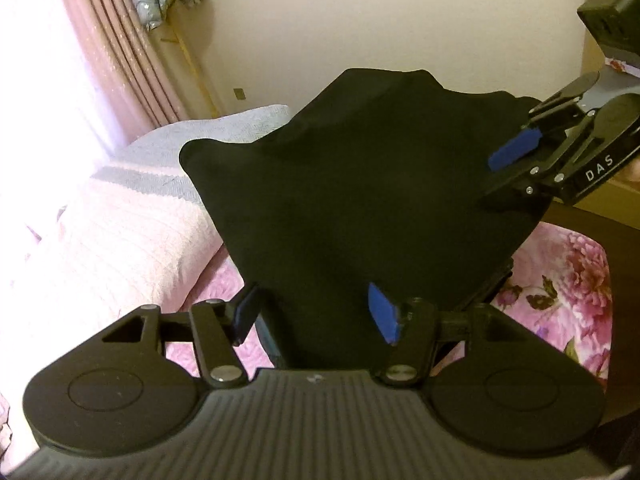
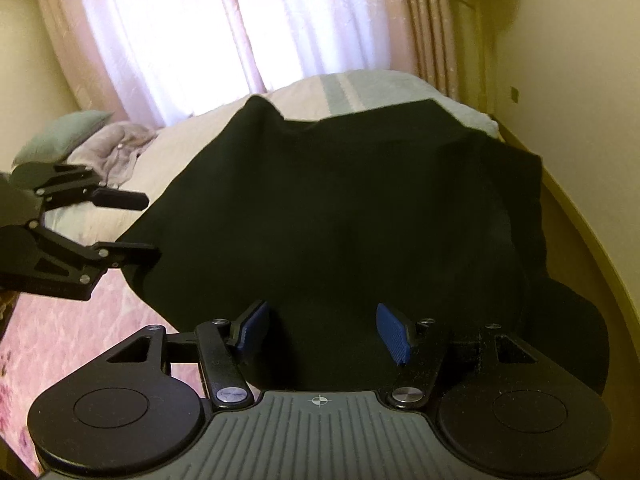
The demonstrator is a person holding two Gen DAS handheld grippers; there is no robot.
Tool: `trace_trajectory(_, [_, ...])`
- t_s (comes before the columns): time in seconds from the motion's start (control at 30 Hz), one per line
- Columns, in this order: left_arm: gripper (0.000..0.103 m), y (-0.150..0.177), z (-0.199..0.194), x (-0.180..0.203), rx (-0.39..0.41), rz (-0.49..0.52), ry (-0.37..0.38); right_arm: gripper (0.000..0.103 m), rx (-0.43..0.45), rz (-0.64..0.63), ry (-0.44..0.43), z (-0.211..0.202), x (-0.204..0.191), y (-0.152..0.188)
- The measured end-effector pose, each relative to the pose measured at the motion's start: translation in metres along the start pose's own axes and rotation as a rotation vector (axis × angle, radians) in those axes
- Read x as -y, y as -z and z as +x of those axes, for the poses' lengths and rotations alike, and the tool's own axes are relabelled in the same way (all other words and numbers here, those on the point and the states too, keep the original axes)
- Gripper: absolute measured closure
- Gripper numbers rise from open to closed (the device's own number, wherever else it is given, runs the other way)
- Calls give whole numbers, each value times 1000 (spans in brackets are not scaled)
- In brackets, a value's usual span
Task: Fold clothes
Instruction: 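Lower the jacket onto the clothes stack and open both tools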
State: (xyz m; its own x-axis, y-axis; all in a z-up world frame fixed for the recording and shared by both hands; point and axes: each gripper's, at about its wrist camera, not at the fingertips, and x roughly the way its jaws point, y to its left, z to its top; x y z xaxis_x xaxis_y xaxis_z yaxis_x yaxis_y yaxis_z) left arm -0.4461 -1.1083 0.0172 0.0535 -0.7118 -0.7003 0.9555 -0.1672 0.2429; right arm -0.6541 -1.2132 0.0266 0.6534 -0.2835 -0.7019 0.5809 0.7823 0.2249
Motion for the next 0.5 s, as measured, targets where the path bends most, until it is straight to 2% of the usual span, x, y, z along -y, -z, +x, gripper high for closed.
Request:
trace_trajectory(0.1, [46,-4,-4,-1,8,-4,-13,39,9,21,-15,1,6,-9])
trace_trajectory(0.23, [46,-9,-9,-3,18,-8,-29,39,64,88,-15,-9,15,-19])
trace_trajectory(0.4, [39,-12,-18,-6,33,-54,-45,38,143,141,18,-32,19,-24])
trace_trajectory(0.43, [38,-12,-21,-6,35,-71,-51,35,153,150,27,-36,19,-25])
trace_trajectory(0.47, [38,-11,-24,-6,38,-88,-58,17,164,155,40,-38,18,-23])
trace_trajectory(0.5, [35,-10,-28,-6,43,-110,-64,6,175,159,53,-41,17,-21])
